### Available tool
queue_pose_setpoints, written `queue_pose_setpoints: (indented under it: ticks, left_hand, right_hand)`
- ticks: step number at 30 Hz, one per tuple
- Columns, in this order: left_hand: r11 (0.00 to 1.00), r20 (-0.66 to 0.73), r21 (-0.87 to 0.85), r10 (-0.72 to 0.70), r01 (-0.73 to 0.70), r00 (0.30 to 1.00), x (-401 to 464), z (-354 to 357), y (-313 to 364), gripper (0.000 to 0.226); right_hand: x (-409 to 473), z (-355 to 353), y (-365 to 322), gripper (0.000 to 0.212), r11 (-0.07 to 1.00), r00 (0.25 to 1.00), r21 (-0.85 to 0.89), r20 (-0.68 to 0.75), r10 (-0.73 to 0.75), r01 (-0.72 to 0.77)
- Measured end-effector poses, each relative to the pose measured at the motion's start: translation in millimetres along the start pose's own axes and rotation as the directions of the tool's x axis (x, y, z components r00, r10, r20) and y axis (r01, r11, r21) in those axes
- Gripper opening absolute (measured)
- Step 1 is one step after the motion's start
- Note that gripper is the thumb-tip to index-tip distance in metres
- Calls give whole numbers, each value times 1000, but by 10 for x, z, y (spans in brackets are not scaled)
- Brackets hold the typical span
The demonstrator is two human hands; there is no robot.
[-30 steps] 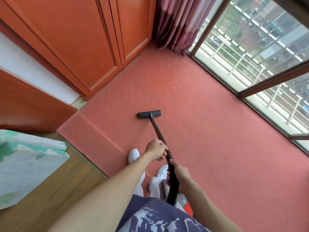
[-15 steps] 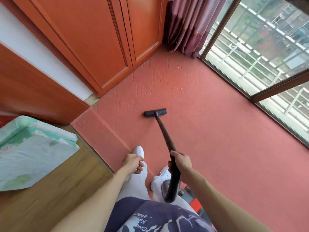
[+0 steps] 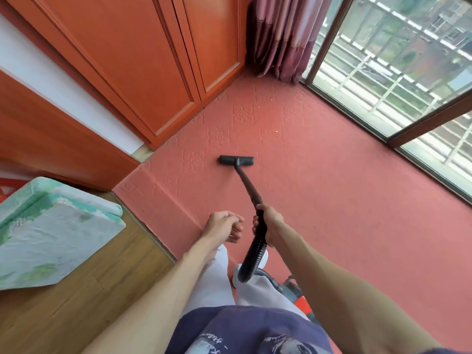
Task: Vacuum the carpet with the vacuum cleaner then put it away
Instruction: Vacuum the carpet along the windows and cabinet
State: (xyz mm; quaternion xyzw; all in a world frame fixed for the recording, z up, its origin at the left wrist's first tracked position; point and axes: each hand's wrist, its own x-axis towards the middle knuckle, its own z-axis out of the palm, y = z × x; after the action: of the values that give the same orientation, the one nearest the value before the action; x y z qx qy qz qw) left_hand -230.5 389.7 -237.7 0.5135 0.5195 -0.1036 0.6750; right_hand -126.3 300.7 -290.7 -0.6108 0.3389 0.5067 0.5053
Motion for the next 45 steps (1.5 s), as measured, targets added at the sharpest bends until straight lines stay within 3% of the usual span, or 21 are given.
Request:
queue_pose_setpoints:
  ticks: [5,10,16,30,45]
  left_hand:
    - [997,-71,14,-75,76,995,50,-95,-216,19]
    - [991,-62,101,-83,89,995,84,67,-127,18]
    - [984,16,175,-24,21,1000,110,417,218,21]
    - [991,-16,128,31,-29,999,627,235,972,17]
    - [973,151,230,-8,-27,989,2478,691,2781,22]
  right_hand:
    - [-354,-184,313,18,983,1000,183,2,11,-11]
    - [-480,-534,593,18,968,997,243,-34,76,-65]
    - [-286,-705,398,20,971,998,237,-53,42,-29]
    - [386,-415,-1125,17,970,997,235,-67,-44,58]
    - [1444,9,-3398,14,970,943,200,-325,-71,142]
